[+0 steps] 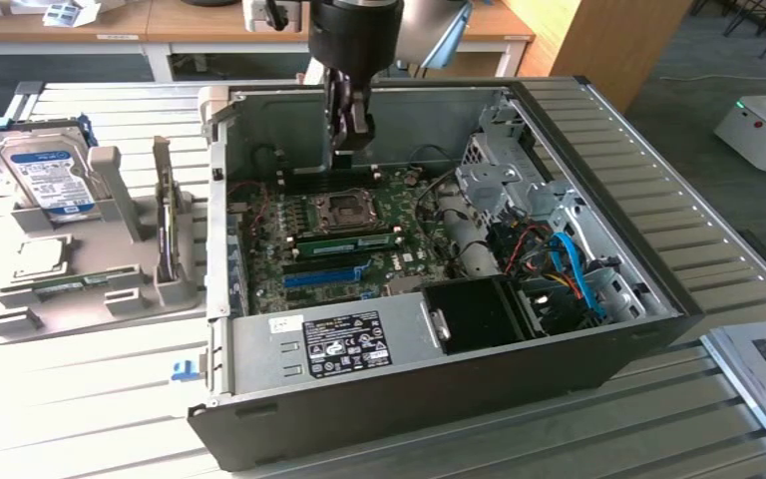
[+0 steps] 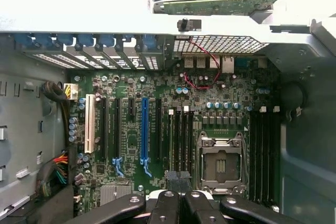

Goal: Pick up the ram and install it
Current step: 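Press down the ram until it locks into place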

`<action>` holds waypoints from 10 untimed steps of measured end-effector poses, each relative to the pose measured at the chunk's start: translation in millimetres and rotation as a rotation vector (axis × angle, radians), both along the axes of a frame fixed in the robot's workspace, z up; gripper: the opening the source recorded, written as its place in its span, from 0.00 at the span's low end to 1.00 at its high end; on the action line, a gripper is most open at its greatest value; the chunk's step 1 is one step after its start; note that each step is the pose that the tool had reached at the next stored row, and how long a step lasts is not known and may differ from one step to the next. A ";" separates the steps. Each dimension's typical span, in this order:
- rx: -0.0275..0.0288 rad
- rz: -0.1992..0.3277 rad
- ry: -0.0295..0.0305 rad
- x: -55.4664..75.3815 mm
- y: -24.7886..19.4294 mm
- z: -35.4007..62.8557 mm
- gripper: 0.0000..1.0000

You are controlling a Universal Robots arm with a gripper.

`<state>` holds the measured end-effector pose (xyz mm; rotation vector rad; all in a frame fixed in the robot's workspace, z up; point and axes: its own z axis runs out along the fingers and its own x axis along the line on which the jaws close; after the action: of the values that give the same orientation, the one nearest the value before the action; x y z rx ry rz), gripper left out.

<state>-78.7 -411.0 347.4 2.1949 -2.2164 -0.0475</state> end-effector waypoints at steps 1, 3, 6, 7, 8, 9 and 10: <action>0.0000 0.000 0.0000 0.0 0.0 0.0 0.10; -0.0001 0.000 0.0000 0.0 0.0 0.0 0.10; -0.0003 0.000 0.0003 3.0 0.0 0.2 0.10; -0.0001 0.000 0.0003 4.8 0.0 0.1 0.10; -0.0001 0.000 0.0004 6.8 0.0 0.1 0.10; -0.0002 0.000 0.0005 8.8 -0.1 0.1 0.10; -0.0001 0.000 0.0006 10.7 -0.1 0.1 0.10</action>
<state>-68.1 -411.1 347.5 2.1945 -2.2160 -0.0480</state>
